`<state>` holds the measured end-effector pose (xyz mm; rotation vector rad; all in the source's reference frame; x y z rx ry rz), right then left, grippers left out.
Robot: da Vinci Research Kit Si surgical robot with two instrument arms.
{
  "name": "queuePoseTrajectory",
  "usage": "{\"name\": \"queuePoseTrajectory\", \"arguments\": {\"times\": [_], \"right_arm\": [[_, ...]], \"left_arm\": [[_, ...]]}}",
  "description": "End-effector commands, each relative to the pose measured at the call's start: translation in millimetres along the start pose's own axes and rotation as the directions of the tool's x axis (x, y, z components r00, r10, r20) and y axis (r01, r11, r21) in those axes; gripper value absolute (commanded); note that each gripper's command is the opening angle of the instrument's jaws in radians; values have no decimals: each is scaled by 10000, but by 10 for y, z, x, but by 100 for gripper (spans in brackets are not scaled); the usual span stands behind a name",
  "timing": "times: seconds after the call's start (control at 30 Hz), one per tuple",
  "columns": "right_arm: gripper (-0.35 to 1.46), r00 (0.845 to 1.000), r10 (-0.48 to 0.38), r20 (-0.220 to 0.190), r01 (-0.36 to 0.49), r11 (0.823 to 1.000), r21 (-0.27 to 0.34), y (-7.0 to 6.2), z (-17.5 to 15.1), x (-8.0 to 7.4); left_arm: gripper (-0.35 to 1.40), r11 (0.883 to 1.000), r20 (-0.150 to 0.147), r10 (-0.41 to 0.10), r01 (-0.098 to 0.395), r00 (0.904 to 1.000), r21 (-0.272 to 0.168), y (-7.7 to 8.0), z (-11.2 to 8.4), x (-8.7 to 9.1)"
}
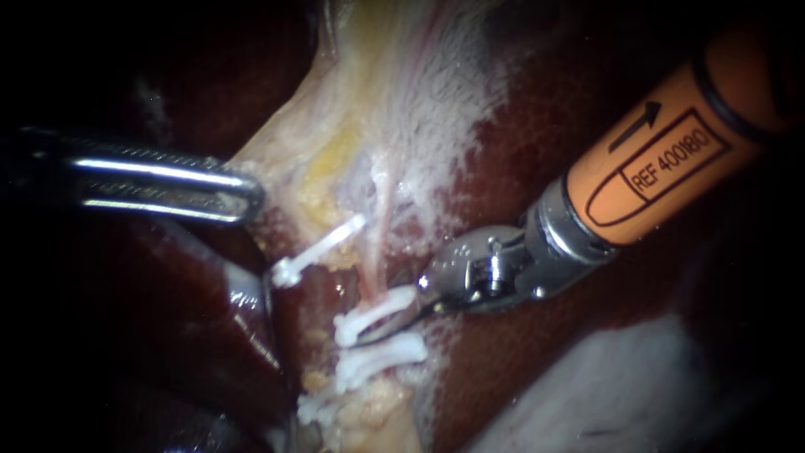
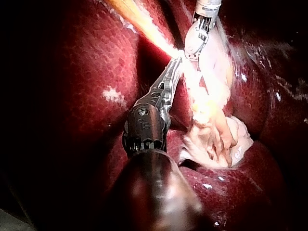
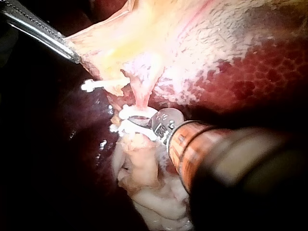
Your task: Go to the cutting position right tube
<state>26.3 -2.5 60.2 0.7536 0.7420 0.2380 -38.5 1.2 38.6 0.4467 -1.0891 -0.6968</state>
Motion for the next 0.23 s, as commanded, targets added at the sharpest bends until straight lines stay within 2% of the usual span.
{"name": "queuePoseTrajectory", "arguments": {"times": [0.03,0.23], "right_arm": [[19,10000,-10,8,10,10000,6,0,0,0],[19,10000,-31,17,31,10000,20,0,1,-1]], "left_arm": [[-35,10000,0,2,-2,10000,-1,0,0,0],[-35,10000,1,2,-2,10000,-3,0,1,0]]}}
